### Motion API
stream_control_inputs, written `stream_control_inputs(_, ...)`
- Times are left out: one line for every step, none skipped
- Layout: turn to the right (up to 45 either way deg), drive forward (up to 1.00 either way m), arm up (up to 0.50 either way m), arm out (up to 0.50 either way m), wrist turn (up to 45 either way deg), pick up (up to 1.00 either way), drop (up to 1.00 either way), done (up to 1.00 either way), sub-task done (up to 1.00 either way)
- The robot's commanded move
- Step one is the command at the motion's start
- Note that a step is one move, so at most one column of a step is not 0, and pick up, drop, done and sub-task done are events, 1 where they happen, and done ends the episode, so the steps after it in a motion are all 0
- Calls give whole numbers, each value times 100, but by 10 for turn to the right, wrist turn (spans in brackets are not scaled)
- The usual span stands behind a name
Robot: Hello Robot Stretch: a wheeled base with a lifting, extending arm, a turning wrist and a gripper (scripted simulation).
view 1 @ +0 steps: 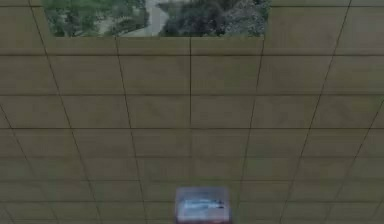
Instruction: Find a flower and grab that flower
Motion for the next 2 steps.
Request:
stream_control_inputs(450, 0, 0, 0, 0, 0, 0, 0, 0)
stream_control_inputs(330, 0, 0, 0, 0, 0, 0, 0, 0)
